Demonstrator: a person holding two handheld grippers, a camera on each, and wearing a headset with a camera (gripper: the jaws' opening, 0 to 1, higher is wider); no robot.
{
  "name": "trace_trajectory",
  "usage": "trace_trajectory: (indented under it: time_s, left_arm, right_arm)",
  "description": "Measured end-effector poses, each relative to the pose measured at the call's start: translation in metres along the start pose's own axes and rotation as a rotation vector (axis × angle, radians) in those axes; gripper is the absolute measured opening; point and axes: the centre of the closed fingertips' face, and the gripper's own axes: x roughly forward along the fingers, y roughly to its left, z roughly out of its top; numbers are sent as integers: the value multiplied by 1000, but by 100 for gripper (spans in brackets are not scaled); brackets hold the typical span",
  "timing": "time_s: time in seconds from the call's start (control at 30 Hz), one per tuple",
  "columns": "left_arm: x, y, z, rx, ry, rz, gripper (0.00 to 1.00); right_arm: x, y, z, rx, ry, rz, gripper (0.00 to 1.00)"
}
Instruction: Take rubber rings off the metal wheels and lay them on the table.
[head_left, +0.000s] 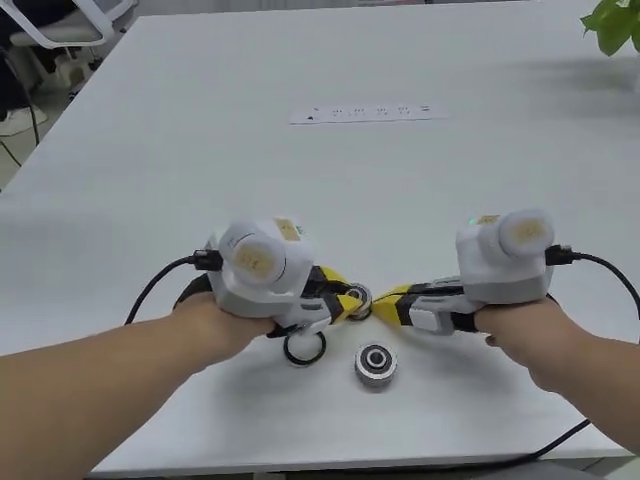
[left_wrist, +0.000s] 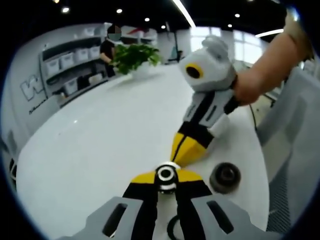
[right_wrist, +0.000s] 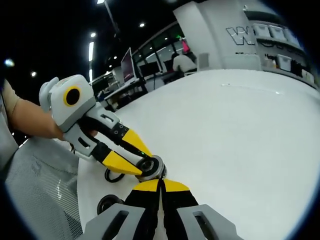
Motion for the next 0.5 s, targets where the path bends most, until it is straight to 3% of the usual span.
trace_trajectory:
  time_s: [0.2,0.5]
  left_arm:
    - [2,-2,1,-19,-6,21,13]
    - [5,-5,2,-19,-6,34,13]
  right_arm:
    - [-8,-3,7,75,-52,1,0]
    - [-11,-2,10,96,-74,12,0]
